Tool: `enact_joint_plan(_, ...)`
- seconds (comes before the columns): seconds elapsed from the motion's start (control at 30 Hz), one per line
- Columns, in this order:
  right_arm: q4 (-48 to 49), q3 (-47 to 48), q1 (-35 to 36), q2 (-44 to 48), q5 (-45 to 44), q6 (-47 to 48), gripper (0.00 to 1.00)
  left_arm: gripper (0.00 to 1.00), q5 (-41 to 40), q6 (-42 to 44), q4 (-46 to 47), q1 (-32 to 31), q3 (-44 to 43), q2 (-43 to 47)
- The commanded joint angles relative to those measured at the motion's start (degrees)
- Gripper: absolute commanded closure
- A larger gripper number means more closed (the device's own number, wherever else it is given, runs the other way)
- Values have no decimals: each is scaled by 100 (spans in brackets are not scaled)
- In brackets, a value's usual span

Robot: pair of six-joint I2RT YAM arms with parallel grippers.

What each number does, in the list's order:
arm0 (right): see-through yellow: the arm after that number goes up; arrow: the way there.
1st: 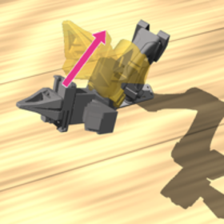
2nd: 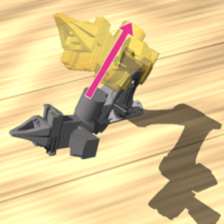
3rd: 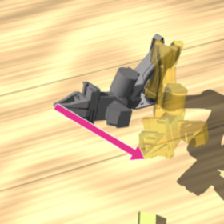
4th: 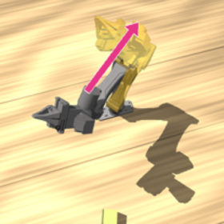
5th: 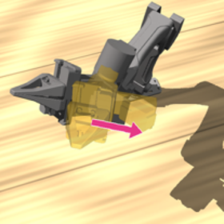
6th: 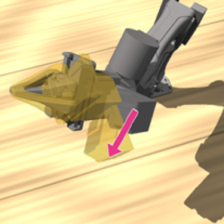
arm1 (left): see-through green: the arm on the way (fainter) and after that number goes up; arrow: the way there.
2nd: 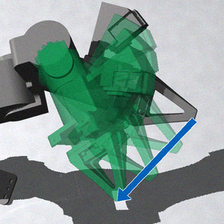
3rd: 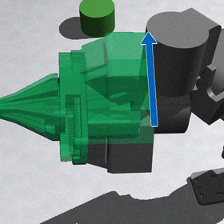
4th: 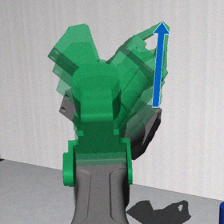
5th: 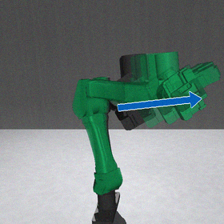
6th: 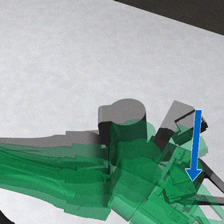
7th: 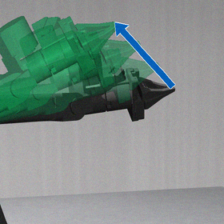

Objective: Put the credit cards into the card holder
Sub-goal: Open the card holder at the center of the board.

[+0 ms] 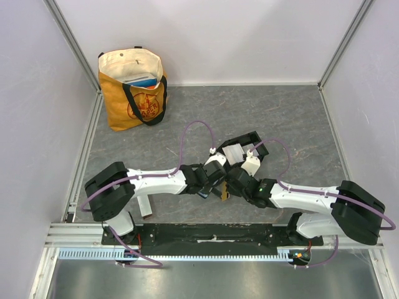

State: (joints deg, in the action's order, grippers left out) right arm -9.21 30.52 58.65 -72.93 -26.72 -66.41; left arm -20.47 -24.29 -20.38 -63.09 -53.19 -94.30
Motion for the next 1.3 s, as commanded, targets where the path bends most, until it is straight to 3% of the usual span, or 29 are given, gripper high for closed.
enact_joint_plan(0.0, 60, 59, 6, -64, -141, 14, 100, 74, -71, 4, -115, -28, -130, 271)
enact_joint_plan(0.17, 34, 68, 6, -29, -158, 93, 100, 87, 34, -180, -422, -28, -314, 605)
enact_joint_plan(0.4, -221, 208, 6, 550, -167, 453, 100, 85, 1176, -1506, -177, 78, 80, 1326)
enact_joint_plan(0.57, -169, 305, 6, 1052, 105, 647, 100, 83, 1431, -2499, 516, 148, 922, 1704)
enact_joint_plan(0.77, -98, 340, 6, 851, 281, 577, 100, 82, 1467, -3378, 1500, 148, 1828, 2064)
enact_joint_plan(0.97, 419, 103, 15, 534, 676, 427, 100, 76, 1467, -4171, 2995, 157, 3164, 2696)
enact_joint_plan(1.07, 823, -29, 23, 420, 808, 357, 100, 72, 1309, -4320, 3154, 157, 3472, 3013)
enact_joint_plan(1.27, 1255, 129, 207, -230, 984, 357, 100, 54, 1133, -4619, 3401, 165, 4053, 3576)
